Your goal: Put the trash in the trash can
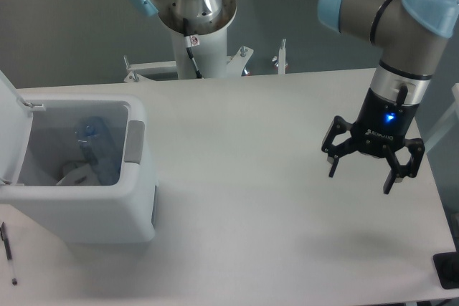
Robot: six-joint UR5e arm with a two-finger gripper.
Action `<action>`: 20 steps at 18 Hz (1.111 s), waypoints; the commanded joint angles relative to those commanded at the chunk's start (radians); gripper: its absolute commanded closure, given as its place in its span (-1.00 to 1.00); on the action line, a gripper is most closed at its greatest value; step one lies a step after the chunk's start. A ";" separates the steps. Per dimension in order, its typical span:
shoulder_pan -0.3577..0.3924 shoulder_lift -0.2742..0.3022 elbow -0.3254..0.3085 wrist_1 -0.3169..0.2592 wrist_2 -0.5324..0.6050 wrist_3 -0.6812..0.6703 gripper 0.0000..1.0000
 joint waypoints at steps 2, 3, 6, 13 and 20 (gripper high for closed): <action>0.000 0.000 0.014 -0.064 0.089 0.126 -1.00; 0.000 0.000 0.018 -0.094 0.130 0.177 -1.00; 0.003 -0.002 0.020 -0.118 0.181 0.292 -1.00; -0.012 -0.008 0.021 -0.112 0.235 0.332 -1.00; -0.034 -0.009 0.018 -0.095 0.236 0.334 -1.00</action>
